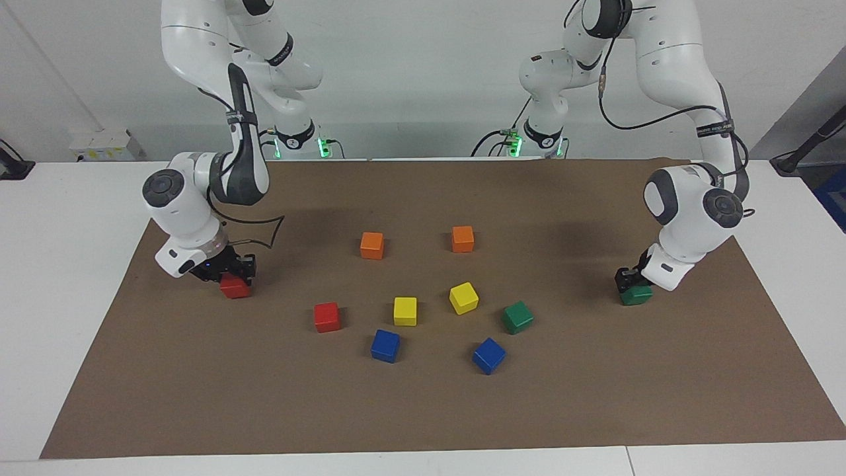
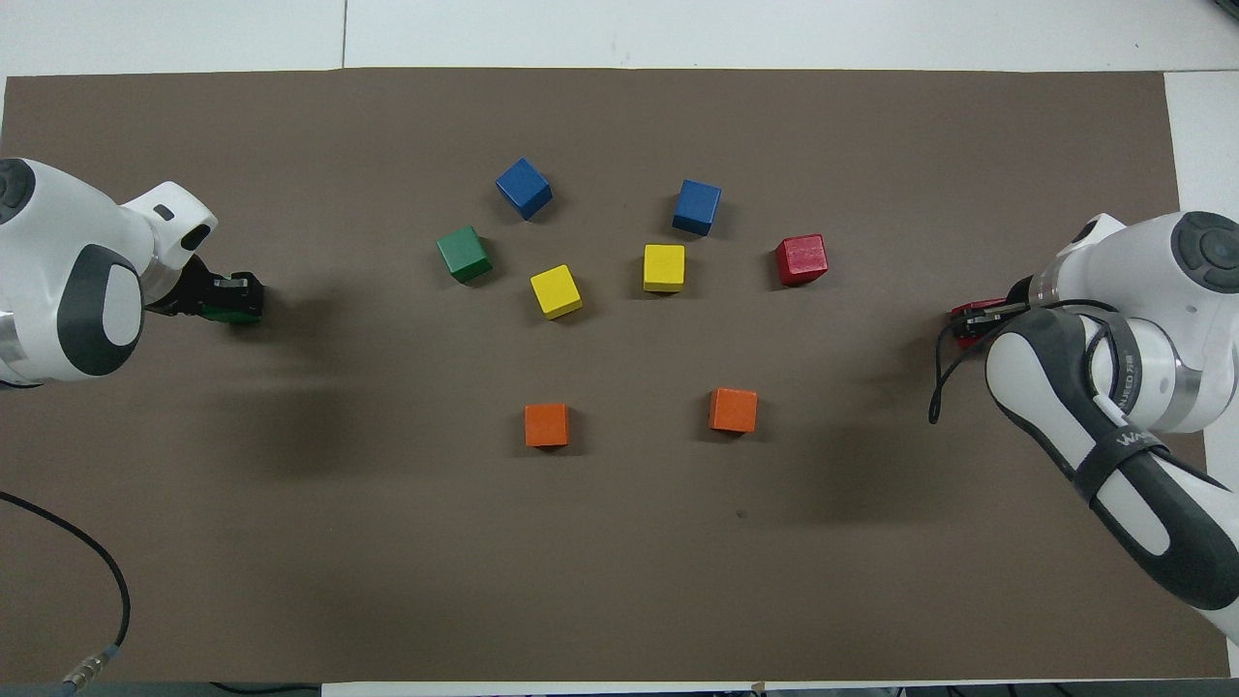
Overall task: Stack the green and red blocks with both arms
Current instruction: 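Release the green cube with the left gripper while the right gripper releases red, then reach the left gripper to the second green cube while the right gripper reaches red, then lift the green cube with the left gripper while the right gripper lifts red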
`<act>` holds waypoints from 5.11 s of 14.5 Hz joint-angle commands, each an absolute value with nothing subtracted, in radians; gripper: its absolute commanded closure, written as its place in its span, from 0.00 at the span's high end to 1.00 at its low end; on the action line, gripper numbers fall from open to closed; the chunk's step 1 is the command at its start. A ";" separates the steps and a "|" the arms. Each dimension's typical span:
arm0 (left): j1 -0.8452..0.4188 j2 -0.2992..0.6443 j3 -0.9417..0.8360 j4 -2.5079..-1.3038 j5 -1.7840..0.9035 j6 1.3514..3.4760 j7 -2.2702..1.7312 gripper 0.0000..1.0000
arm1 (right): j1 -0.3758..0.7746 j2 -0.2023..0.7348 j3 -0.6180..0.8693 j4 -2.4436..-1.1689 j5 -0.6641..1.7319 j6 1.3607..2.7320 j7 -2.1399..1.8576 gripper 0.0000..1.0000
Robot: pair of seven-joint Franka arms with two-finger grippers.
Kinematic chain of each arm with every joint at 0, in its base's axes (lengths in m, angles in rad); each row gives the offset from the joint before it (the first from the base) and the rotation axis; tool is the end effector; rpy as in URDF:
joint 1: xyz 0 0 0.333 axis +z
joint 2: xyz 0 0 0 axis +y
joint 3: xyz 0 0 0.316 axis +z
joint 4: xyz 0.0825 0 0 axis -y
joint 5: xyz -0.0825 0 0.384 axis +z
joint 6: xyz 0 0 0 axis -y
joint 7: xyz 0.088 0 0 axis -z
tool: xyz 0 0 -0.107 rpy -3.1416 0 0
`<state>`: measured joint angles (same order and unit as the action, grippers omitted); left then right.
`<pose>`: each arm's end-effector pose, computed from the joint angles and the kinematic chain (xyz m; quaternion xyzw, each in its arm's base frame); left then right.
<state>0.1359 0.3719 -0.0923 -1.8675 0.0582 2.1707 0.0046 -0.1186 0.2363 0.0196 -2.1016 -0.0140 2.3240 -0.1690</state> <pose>0.6238 0.0327 0.3122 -0.9994 -0.0048 0.0335 0.0058 0.5715 -0.0572 0.3056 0.9992 0.0396 -0.0072 0.0018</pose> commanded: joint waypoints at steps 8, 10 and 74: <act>0.143 0.367 -0.098 -1.899 0.061 2.221 -0.025 0.09 | -0.121 0.221 0.021 -2.126 -0.011 2.358 -0.202 0.00; 0.143 0.365 -0.098 -1.916 0.061 2.252 -0.021 1.00 | -0.123 0.225 0.021 -2.125 -0.012 2.358 -0.199 0.00; -0.305 0.518 -0.094 -1.642 0.069 2.176 -0.825 0.00 | 0.206 0.561 0.037 -1.509 -0.035 2.083 0.239 1.00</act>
